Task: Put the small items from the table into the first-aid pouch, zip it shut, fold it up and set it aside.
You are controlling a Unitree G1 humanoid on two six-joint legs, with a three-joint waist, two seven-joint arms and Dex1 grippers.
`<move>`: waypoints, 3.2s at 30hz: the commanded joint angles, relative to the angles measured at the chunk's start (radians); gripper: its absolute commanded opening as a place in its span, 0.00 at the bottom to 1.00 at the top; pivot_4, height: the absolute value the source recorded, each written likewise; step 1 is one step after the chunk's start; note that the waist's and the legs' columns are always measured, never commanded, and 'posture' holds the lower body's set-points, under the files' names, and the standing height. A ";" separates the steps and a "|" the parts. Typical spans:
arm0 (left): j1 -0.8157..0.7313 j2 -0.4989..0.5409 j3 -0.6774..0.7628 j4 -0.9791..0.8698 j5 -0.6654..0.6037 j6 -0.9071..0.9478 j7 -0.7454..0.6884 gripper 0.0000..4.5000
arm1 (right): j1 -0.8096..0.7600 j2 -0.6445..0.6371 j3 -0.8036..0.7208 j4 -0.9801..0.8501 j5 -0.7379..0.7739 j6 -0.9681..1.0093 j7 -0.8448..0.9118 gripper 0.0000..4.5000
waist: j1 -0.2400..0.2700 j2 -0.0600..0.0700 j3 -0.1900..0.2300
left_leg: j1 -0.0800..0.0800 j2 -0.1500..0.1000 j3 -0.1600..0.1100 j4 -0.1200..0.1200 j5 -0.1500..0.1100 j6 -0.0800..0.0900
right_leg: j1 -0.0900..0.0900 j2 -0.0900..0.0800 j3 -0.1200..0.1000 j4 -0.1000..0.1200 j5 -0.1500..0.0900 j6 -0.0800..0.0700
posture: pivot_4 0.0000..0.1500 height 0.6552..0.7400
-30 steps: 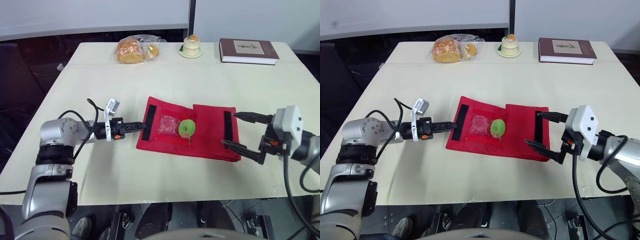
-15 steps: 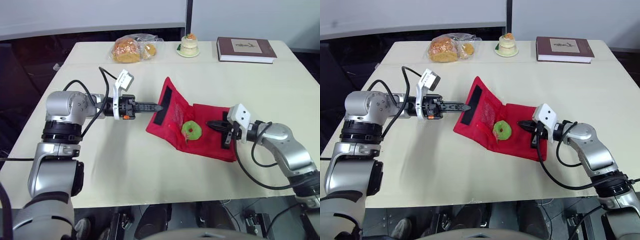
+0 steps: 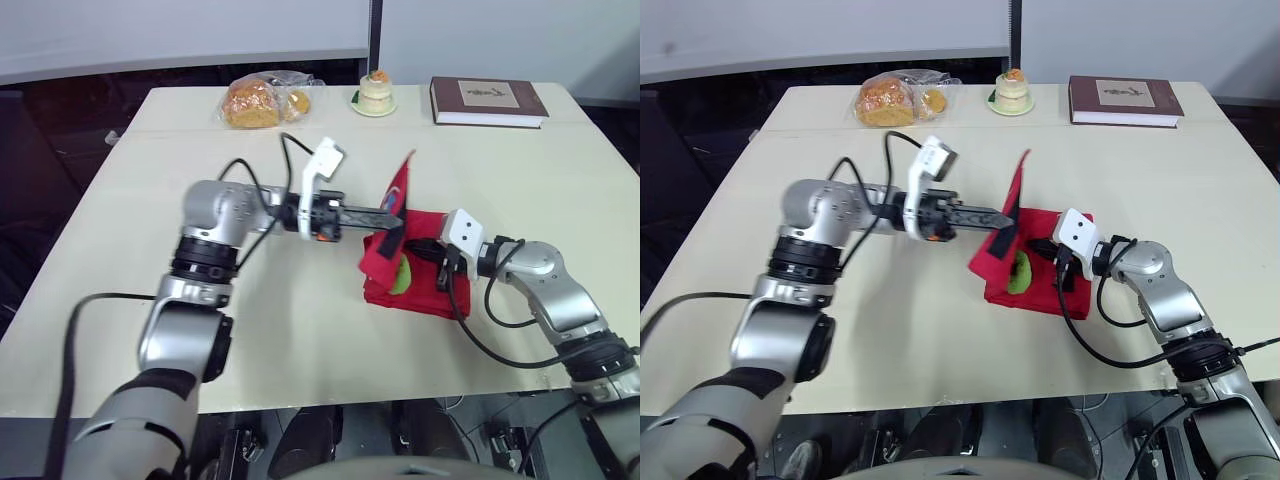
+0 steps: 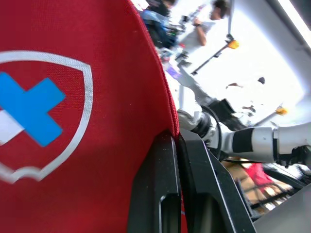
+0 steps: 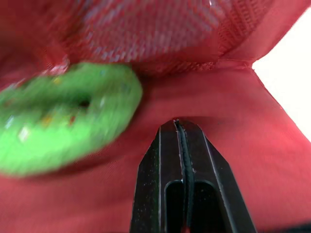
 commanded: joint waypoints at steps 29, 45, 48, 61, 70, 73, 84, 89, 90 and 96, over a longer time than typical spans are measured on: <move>-0.140 -0.284 -0.059 0.479 0.222 -0.335 -0.178 0.14 | 0.846 -0.195 -1.000 -0.588 0.558 0.247 0.168 1.00 | 0.025 0.004 0.003 | -0.004 0.001 0.001 0.004 -0.002 0.004 | -0.001 0.000 -0.001 -0.001 0.000 0.001 | 1.00 0.87; -0.166 -0.360 0.025 0.574 0.266 -0.427 -0.145 0.97 | 0.857 -0.178 -0.965 -0.600 0.543 0.217 0.109 1.00 | 0.027 0.004 0.003 | -0.005 0.001 0.001 0.006 -0.002 0.004 | -0.001 0.000 -0.001 -0.001 0.000 0.001 | 1.00 0.87; -0.159 -0.368 0.042 0.546 0.258 -0.438 -0.159 0.97 | 0.868 -0.176 -0.971 -0.602 0.542 0.215 0.106 1.00 | 0.026 0.004 0.003 | -0.005 0.001 0.001 0.006 -0.002 0.004 | -0.001 0.000 -0.001 -0.001 0.000 0.001 | 1.00 0.87; -0.095 -0.433 -0.052 0.516 0.438 -0.716 -0.037 0.10 | 0.888 -0.161 -0.960 -0.618 0.535 0.202 0.082 1.00 | 0.027 0.004 0.003 | -0.005 0.001 0.001 0.006 -0.002 0.004 | -0.001 0.000 -0.001 -0.001 0.000 0.001 | 1.00 0.87; 0.029 -0.404 -0.263 0.431 0.669 -1.071 -0.030 0.04 | 0.926 -0.146 -0.958 -0.635 0.532 0.187 0.075 1.00 | 0.033 0.005 0.003 | -0.004 0.001 0.001 0.006 -0.004 0.006 | 0.001 -0.001 -0.001 -0.002 0.000 0.002 | 1.00 0.87; 0.051 -0.389 -0.312 0.443 0.726 -1.162 -0.028 0.04 | 0.935 -0.144 -0.952 -0.638 0.531 0.182 0.075 1.00 | 0.034 0.005 0.002 | -0.003 0.001 0.001 0.006 -0.004 0.007 | 0.002 -0.001 -0.001 -0.002 0.000 0.002 | 1.00 0.87; 0.118 -0.357 -0.360 0.379 0.740 -1.172 -0.175 0.04 | 0.929 -0.147 -0.942 -0.618 0.521 0.164 0.084 1.00 | 0.032 0.006 0.002 | 0.002 0.001 0.000 0.006 -0.007 0.011 | 0.011 0.000 -0.003 -0.005 0.000 0.002 | 1.00 0.87; 0.101 -0.364 -0.323 0.368 0.703 -1.208 -0.170 0.04 | 0.926 -0.145 -0.938 -0.617 0.514 0.159 0.082 1.00 | 0.030 0.006 0.002 | 0.002 0.001 -0.001 0.006 -0.007 0.011 | 0.011 0.000 -0.003 -0.005 0.000 0.002 | 1.00 0.87; 0.084 -0.379 -0.284 0.353 0.658 -1.183 -0.177 0.04 | 0.925 -0.144 -0.938 -0.615 0.513 0.158 0.082 1.00 | 0.030 0.006 0.002 | 0.002 0.001 -0.001 0.006 -0.007 0.011 | 0.011 0.000 -0.003 -0.005 0.000 0.002 | 1.00 0.87; -0.050 -0.428 -0.122 0.342 0.520 -1.074 -0.121 0.04 | 0.928 -0.139 -0.937 -0.618 0.509 0.151 0.077 1.00 | 0.030 0.006 0.003 | 0.001 0.001 -0.002 0.008 -0.007 0.012 | 0.010 0.000 -0.005 -0.005 -0.001 0.003 | 1.00 0.87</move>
